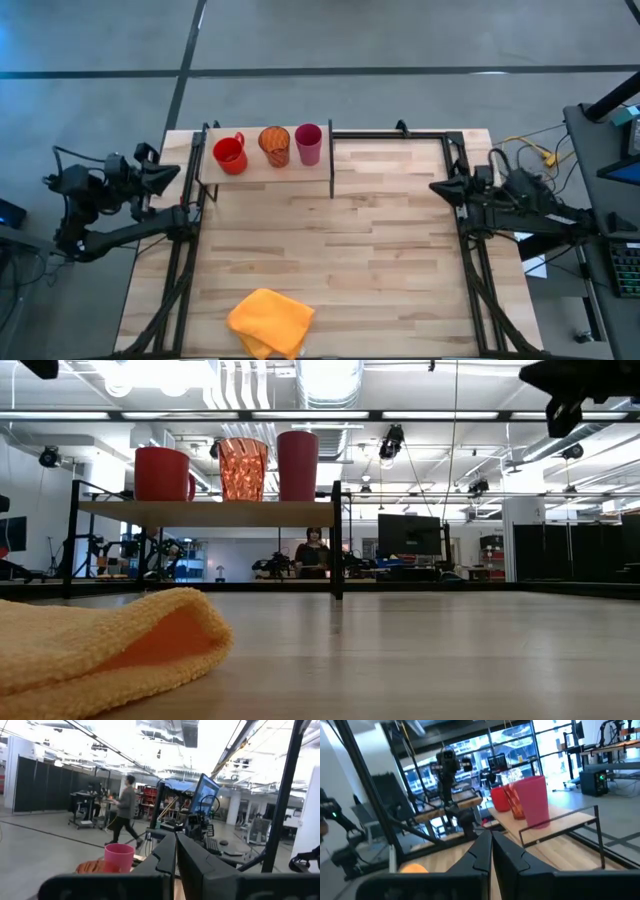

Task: Stack small to large cups/mugs on shelf
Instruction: Return to Home Position

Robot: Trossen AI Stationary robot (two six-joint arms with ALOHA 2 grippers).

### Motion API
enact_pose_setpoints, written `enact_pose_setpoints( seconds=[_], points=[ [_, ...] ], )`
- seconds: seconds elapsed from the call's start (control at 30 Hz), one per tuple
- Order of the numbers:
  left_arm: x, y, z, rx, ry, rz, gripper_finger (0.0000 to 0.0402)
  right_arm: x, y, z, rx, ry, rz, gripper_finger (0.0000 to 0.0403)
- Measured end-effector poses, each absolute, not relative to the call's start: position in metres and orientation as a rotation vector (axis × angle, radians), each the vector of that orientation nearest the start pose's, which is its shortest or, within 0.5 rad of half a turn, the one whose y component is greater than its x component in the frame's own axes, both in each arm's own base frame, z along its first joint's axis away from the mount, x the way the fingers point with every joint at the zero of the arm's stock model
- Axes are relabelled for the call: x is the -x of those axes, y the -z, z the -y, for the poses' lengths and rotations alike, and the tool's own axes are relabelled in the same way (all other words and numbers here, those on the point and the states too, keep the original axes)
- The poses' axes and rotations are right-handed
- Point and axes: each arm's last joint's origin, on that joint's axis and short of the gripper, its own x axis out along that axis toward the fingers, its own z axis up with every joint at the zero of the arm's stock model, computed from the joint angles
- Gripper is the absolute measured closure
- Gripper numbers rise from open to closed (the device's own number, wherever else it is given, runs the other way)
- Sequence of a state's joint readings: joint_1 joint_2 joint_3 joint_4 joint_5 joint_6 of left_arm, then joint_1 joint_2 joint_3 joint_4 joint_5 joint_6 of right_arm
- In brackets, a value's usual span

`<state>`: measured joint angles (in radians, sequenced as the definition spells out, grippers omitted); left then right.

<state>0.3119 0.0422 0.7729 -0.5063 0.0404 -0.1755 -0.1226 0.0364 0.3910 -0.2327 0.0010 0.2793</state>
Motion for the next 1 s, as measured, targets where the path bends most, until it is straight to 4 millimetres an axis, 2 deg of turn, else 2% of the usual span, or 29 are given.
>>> enact_pose_setpoints(
  seconds=[0.23, 0.33, 0.63, 0.87, 1.0],
  points=[
    [-0.008, -0.326, -0.001, 0.145, -0.252, 0.183, 0.0401, -0.069, -0.243, 0.008, -0.287, 0.104, 0.135, 0.0394],
    [-0.012, -0.325, -0.002, 0.139, -0.249, 0.210, 0.0401, -0.073, -0.238, 0.009, -0.285, 0.101, 0.159, 0.0394],
    [-0.042, -0.295, -0.012, 0.135, -0.234, 0.243, 0.0401, -0.082, -0.217, 0.010, -0.309, 0.098, 0.154, 0.0394],
    [-0.060, -0.274, -0.016, 0.119, -0.174, 0.300, 0.0402, -0.082, -0.218, 0.010, -0.315, 0.095, 0.164, 0.0394],
    [-0.071, -0.252, -0.019, 0.170, -0.153, 0.296, 0.0402, -0.082, -0.218, 0.010, -0.304, 0.096, 0.164, 0.0394]
  ],
)
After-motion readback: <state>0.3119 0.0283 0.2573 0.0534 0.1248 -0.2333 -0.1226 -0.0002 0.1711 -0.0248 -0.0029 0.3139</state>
